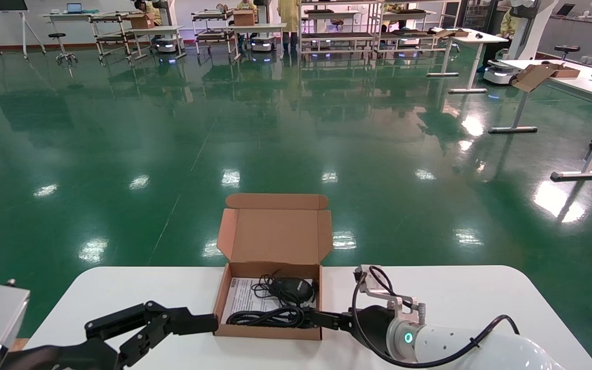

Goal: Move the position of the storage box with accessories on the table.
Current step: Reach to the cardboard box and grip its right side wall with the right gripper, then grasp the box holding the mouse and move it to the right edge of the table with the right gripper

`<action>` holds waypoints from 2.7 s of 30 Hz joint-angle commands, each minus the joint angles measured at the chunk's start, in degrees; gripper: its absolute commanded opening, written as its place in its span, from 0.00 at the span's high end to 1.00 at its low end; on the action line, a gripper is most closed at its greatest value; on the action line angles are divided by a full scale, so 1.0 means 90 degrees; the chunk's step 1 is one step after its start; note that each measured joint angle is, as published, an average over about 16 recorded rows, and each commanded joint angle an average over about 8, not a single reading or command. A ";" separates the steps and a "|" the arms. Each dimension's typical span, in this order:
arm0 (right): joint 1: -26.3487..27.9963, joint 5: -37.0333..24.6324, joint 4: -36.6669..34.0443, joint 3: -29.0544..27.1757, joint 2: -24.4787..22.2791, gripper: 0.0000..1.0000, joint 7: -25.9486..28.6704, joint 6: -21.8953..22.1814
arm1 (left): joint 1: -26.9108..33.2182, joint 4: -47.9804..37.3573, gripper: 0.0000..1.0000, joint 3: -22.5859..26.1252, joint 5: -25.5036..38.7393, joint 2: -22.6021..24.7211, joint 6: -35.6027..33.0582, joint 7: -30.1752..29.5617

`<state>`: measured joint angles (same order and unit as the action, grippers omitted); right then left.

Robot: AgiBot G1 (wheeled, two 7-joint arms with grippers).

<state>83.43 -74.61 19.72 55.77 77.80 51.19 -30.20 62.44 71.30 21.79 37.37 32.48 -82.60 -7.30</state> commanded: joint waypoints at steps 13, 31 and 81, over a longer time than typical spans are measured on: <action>-0.0017 0.0391 -0.0078 0.0189 -0.0007 1.00 -0.0216 0.0061 | 0.0000 0.0000 0.00 0.0000 0.0000 0.0000 0.0000 0.0000; -0.0016 0.0777 -0.0234 0.0290 -0.0090 1.00 -0.0619 -0.0182 | 0.0000 0.0000 0.00 0.0000 0.0000 0.0000 0.0000 0.0000; 0.1097 0.0519 0.3062 0.0268 -0.4033 1.00 0.0455 -0.1817 | 0.0000 0.0000 0.00 0.0001 -0.0001 0.0000 0.0000 0.0001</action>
<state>93.11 -69.71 46.62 58.09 41.82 54.84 -46.61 62.44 71.30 21.80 37.36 32.47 -82.59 -7.29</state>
